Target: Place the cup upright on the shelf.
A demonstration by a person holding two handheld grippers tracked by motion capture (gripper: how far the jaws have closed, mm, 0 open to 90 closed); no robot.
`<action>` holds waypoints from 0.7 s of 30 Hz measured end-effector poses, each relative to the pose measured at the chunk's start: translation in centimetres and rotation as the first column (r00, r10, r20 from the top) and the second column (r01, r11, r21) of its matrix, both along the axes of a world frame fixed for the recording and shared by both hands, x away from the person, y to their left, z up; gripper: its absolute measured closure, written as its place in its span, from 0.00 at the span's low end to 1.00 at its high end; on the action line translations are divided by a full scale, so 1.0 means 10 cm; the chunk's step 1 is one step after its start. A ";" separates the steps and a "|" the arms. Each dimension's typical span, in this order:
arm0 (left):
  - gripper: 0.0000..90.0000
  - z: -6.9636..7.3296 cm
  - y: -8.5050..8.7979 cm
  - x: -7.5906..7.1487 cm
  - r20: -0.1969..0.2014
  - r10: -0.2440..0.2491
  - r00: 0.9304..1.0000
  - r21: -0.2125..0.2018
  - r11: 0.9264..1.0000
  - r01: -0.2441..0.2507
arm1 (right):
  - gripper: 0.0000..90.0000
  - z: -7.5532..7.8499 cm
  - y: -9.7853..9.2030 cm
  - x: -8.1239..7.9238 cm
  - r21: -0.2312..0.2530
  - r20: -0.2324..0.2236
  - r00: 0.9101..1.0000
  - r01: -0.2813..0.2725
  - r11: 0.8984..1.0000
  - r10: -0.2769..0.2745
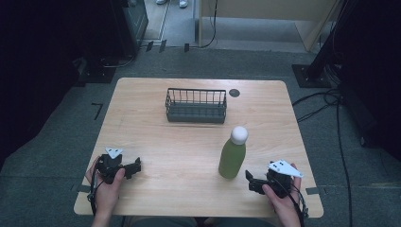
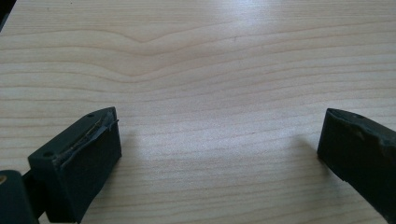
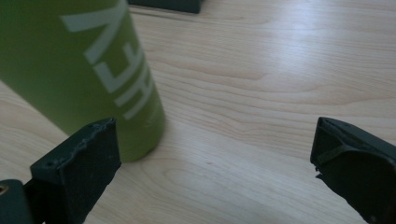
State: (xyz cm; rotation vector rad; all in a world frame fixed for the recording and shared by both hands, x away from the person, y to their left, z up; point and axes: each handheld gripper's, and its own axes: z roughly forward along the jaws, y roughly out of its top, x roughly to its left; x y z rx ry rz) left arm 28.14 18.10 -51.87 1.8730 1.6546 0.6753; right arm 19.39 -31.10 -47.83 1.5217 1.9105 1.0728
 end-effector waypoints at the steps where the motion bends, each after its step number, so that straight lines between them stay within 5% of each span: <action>1: 0.00 0.00 0.00 0.00 0.000 0.000 1.000 0.000 1.000 0.000 | 0.01 0.01 0.04 -0.01 0.004 -0.002 1.000 -0.015 1.000 0.015; 21: 0.00 0.00 0.00 0.00 -0.001 -0.001 1.000 0.001 1.000 0.001 | 0.01 0.09 0.37 -0.02 0.047 0.033 0.992 -0.125 0.991 0.124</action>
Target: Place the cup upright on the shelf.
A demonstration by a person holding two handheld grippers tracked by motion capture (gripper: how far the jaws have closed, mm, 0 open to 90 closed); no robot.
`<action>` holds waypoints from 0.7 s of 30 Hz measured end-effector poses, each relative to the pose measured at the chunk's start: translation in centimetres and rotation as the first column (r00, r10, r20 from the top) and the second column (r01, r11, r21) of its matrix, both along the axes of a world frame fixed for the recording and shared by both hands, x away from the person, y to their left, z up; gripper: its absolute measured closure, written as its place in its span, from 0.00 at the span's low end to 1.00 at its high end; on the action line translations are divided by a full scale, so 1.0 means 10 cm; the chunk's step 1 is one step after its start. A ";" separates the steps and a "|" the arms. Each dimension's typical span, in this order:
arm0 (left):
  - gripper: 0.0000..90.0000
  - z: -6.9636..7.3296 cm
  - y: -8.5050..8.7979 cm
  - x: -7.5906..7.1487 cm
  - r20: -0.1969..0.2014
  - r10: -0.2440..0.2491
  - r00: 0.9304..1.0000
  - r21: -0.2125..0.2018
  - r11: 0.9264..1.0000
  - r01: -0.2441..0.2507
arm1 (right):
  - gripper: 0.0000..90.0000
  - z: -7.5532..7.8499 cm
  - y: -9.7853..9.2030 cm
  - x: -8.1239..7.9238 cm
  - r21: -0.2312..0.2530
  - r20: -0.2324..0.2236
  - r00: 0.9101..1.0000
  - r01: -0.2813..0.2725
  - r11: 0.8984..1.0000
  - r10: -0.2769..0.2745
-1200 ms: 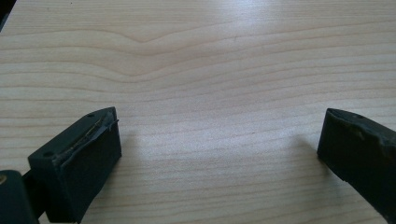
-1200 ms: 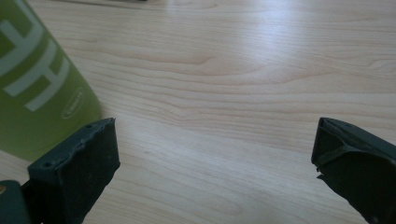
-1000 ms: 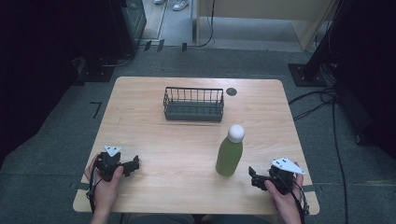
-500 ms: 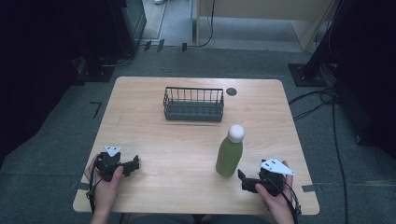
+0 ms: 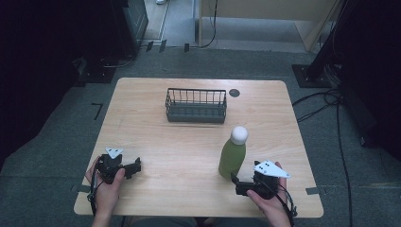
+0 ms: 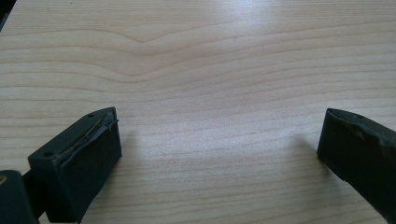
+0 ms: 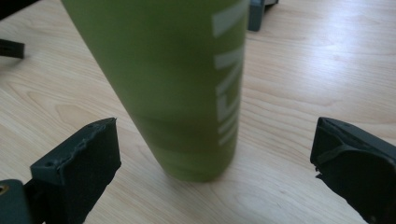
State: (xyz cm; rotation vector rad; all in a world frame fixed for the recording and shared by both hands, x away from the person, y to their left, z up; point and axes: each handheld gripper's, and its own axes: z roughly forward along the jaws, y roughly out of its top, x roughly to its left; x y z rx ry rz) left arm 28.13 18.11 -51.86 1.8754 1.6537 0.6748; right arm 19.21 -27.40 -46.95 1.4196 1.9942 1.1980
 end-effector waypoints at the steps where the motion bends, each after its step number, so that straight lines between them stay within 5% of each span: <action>1: 0.00 0.00 0.00 0.00 0.000 0.000 1.000 0.000 1.000 0.000 | 0.01 0.00 0.02 0.01 0.003 0.004 1.000 -0.001 1.000 0.001; 21: 0.00 0.00 0.00 0.00 0.000 0.001 1.000 -0.002 1.000 -0.001 | 0.15 0.19 0.31 0.18 0.029 0.104 0.994 0.028 0.999 -0.031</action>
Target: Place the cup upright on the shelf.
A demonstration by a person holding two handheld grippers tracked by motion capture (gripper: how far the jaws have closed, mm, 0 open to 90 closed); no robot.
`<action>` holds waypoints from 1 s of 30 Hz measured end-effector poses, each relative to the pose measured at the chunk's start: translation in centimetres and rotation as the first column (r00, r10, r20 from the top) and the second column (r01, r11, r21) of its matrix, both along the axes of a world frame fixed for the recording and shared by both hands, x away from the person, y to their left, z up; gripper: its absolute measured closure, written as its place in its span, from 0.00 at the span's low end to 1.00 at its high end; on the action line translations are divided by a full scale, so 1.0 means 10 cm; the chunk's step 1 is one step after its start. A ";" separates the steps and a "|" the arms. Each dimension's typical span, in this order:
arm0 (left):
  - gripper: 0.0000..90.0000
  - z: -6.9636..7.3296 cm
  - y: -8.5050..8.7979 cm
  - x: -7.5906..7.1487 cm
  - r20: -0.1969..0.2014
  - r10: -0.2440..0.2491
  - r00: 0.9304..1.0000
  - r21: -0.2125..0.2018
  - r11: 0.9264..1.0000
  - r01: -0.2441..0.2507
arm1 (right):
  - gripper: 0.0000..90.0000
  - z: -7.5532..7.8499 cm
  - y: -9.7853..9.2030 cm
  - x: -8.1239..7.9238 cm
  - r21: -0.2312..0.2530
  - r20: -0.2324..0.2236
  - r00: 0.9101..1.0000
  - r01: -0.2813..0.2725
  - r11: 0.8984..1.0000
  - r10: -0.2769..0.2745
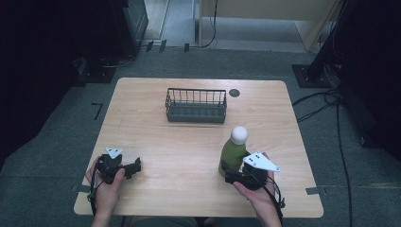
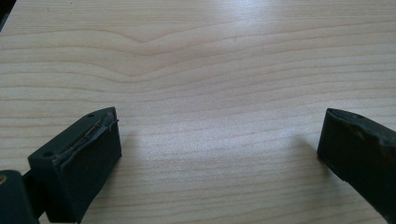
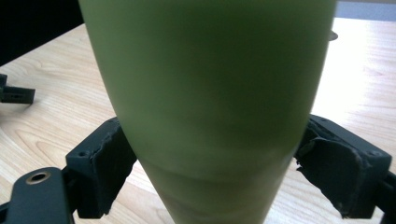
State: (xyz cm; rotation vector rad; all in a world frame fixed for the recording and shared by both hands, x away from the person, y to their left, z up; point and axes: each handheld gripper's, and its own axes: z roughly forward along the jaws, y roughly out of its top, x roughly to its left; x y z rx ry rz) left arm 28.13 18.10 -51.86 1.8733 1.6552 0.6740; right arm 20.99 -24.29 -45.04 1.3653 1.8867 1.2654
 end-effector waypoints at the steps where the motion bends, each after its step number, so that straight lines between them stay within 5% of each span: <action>1: 0.00 0.00 0.00 0.00 0.000 0.000 1.000 0.000 1.000 0.000 | 0.16 0.01 0.01 0.01 0.002 0.005 1.000 0.002 1.000 -0.002; 18: 0.00 0.00 0.00 0.00 0.000 0.000 1.000 0.000 1.000 0.000 | 0.18 0.00 0.05 0.09 0.029 0.001 1.000 0.015 0.999 -0.015; 30: 0.00 0.00 0.00 0.00 0.001 0.001 1.000 -0.001 1.000 -0.001 | 0.22 0.02 0.13 0.11 -0.015 0.029 0.998 0.054 0.998 -0.054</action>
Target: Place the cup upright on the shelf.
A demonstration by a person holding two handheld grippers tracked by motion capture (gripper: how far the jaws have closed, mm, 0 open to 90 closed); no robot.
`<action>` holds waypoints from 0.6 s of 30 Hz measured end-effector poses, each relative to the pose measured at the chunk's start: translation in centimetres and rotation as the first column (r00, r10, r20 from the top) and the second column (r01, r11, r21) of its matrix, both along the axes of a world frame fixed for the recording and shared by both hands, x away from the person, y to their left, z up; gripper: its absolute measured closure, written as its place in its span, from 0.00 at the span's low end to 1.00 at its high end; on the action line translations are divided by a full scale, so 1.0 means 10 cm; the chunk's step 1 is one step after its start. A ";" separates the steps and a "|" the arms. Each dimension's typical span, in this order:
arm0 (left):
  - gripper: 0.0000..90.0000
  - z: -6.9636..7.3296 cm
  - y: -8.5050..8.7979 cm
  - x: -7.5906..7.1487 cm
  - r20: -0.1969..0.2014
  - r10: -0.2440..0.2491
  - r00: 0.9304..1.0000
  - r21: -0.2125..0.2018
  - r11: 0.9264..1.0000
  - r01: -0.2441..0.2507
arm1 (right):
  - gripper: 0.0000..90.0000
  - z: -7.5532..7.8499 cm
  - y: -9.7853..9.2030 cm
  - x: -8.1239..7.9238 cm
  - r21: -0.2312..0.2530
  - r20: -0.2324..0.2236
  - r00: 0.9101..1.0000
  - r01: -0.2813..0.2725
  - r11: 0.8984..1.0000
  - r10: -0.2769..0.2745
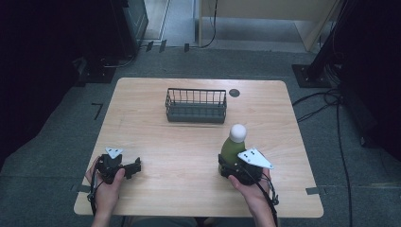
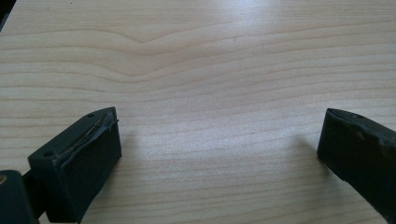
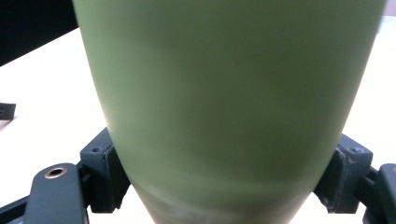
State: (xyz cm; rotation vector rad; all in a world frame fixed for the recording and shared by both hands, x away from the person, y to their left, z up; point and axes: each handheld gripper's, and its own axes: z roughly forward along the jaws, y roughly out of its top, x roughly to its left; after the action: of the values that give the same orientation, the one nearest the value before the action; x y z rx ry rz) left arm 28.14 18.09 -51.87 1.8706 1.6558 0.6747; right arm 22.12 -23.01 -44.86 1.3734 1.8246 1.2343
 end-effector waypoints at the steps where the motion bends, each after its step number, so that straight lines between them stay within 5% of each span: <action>1: 0.00 0.00 0.00 0.00 0.001 0.001 1.000 -0.001 1.000 -0.001 | 0.22 0.00 0.00 0.02 0.003 0.000 1.000 0.007 1.000 -0.007; 18: 0.00 0.00 0.00 0.00 0.001 0.001 1.000 -0.001 1.000 -0.001 | 0.22 0.17 0.04 0.21 0.027 0.017 1.000 -0.008 1.000 0.007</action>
State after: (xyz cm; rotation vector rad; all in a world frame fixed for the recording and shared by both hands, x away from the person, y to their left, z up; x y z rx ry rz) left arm 28.14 18.08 -51.88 1.8690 1.6561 0.6752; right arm 24.19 -22.57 -43.12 1.3682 1.8097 1.2749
